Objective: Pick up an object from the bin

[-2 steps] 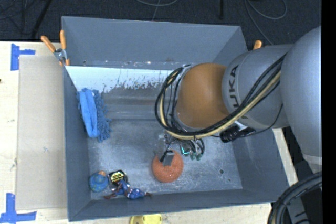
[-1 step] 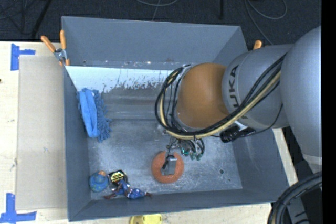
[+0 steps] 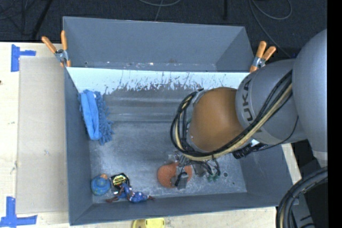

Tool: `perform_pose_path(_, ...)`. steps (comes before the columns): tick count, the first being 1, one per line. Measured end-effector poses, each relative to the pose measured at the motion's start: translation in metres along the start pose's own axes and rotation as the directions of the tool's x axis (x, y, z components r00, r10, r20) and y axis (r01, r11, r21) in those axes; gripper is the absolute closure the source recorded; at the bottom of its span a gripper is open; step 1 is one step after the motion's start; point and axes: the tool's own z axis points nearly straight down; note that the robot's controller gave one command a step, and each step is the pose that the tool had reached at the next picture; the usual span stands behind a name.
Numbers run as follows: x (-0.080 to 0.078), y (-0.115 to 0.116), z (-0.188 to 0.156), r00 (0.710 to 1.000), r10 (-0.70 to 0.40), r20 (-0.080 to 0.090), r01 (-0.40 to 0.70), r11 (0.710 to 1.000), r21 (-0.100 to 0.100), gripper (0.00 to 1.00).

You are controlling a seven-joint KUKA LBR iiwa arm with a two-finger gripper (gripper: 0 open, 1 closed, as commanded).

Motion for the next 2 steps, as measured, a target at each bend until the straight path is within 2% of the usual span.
perform_pose_path(1, 0.000, 0.000, 0.000, 1.000, 0.001, 0.000, -0.001, 1.000, 0.000, 1.00)
perform_pose_path(2, -0.004, 0.006, -0.171, 1.000, 0.007, 0.009, -0.007, 1.000, 0.003, 1.00)
